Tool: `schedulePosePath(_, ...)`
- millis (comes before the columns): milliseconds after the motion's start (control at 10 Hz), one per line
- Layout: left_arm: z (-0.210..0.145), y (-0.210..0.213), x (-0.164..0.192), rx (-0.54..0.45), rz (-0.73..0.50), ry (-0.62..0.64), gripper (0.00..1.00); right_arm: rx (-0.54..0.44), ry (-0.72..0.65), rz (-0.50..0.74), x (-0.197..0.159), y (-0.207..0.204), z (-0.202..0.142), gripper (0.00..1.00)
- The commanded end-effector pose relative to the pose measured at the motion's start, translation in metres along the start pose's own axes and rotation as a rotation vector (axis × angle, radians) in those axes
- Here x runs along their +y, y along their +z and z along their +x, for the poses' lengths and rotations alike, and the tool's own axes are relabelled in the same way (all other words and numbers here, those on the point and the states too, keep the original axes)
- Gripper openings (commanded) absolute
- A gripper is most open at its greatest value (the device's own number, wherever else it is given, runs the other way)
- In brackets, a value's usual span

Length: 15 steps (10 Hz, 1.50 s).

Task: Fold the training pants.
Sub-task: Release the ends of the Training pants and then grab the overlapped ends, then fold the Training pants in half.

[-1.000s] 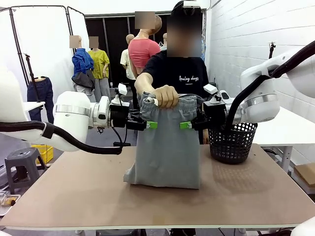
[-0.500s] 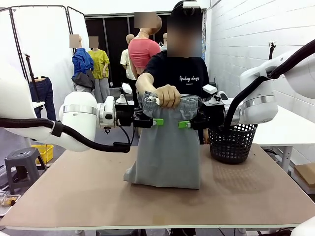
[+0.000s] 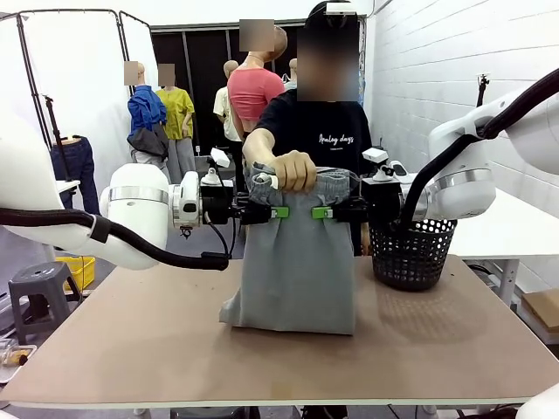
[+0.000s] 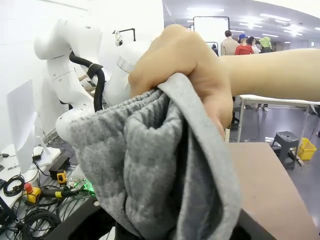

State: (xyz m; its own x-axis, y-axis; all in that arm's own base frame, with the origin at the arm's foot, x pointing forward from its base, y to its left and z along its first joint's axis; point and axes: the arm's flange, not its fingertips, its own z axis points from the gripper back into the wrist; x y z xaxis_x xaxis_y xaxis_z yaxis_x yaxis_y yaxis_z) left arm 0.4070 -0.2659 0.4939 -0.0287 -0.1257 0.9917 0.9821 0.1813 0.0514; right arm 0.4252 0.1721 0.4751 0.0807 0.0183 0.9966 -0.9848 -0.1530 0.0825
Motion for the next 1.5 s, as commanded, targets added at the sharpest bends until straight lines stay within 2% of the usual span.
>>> schedulePosePath(0, -0.003, 0.003, -0.001, -0.02, 0.026, -0.018, 0.0, -0.027, -0.037, 0.037, -0.006, -0.001, 0.011, 0.0)
schedulePosePath(400, -0.004, 0.001, -0.001, -0.149, -0.025, 0.032, 0.0, 0.05, -0.036, 0.042, -0.016, -0.004, 0.017, 0.0)
schedulePosePath(500, -0.006, 0.001, 0.0, -0.138, -0.027, 0.023, 0.0, 0.078, -0.023, 0.029, -0.018, -0.006, 0.017, 0.0)
schedulePosePath(600, -0.011, 0.002, 0.005, -0.078, -0.062, 0.056, 0.0, 0.127, 0.045, -0.001, -0.026, -0.01, 0.022, 0.0)
schedulePosePath(700, -0.003, 0.002, 0.001, -0.085, -0.027, 0.042, 0.0, 0.036, -0.01, 0.025, -0.011, -0.001, 0.015, 0.0)
schedulePosePath(1400, -0.003, 0.002, 0.001, -0.085, -0.027, 0.042, 0.0, 0.036, -0.01, 0.025, -0.011, -0.001, 0.015, 0.0)
